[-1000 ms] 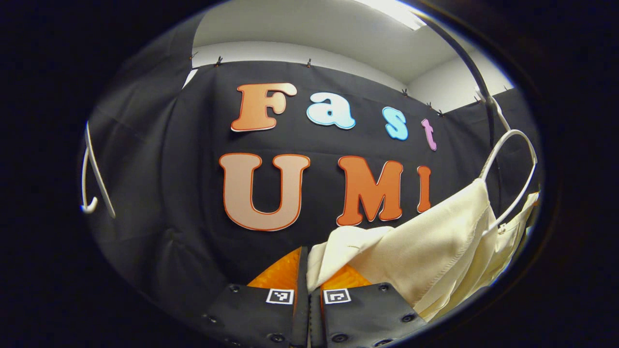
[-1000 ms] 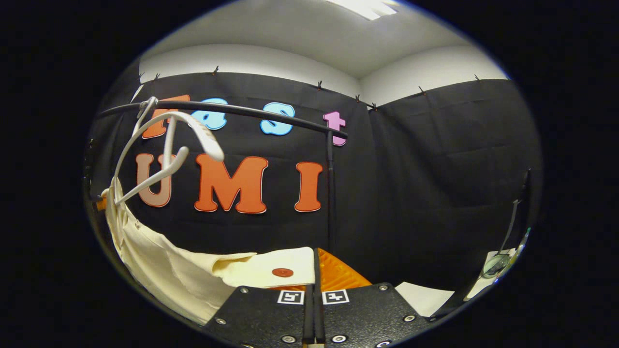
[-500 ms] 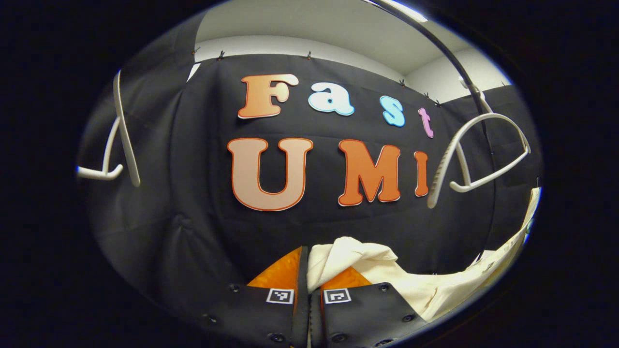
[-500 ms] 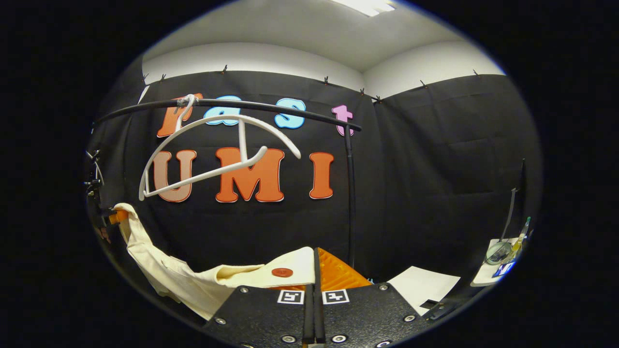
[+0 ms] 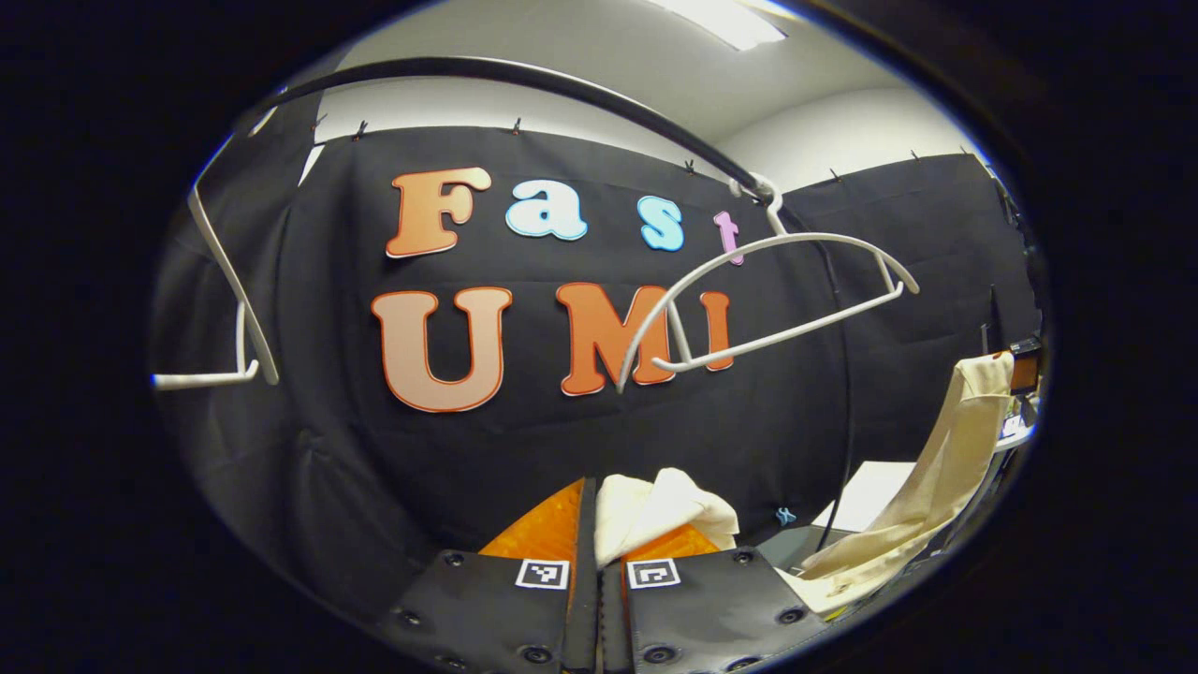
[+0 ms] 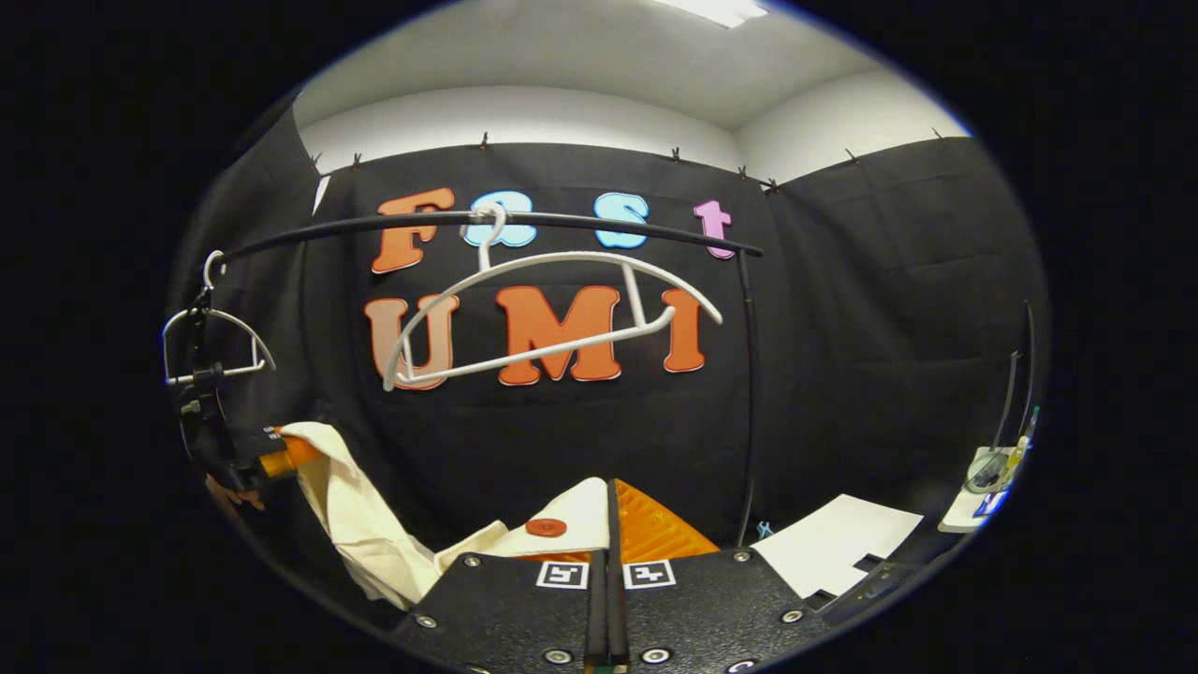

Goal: Grasp the clothes on the hanger with both hands and then place them into the laundry hamper below.

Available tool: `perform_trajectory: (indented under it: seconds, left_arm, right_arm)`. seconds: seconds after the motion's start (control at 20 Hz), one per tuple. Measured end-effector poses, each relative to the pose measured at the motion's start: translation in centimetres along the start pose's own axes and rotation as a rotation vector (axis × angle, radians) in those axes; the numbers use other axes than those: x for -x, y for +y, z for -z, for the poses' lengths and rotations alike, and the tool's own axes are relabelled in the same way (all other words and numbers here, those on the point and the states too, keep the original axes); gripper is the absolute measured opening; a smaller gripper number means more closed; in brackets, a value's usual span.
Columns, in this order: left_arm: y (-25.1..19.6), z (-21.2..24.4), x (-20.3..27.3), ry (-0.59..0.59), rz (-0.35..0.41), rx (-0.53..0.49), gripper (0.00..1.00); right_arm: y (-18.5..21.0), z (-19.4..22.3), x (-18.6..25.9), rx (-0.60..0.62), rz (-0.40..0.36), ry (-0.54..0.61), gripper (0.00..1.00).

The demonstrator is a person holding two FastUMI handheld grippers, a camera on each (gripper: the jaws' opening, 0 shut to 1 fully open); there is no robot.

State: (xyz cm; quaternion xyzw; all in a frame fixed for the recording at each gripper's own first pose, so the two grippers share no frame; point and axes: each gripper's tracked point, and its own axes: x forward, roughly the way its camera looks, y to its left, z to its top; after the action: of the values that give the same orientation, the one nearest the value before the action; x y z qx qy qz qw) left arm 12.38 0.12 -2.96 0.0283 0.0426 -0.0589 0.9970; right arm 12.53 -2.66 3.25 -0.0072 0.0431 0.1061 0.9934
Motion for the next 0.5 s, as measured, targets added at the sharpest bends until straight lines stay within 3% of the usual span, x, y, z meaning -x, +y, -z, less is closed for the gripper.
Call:
perform_trajectory:
  seconds: [0.2,0.3,0.5]
  left_arm:
    - [-2.1,0.8,2.7,0.037,0.038,0.067,0.09]
    - [-2.9,3.5,3.4,0.084,0.040,0.125,0.09]
    - [-5.8,12.1,4.7,0.263,0.071,0.174,0.09]
  right_arm:
    - [6.4,0.9,2.2,0.028,-0.111,0.010,0.00]
    - [8.3,4.9,2.4,0.026,-0.145,0.076,0.00]
    - [8.7,15.5,1.8,-0.038,-0.130,0.263,0.00]
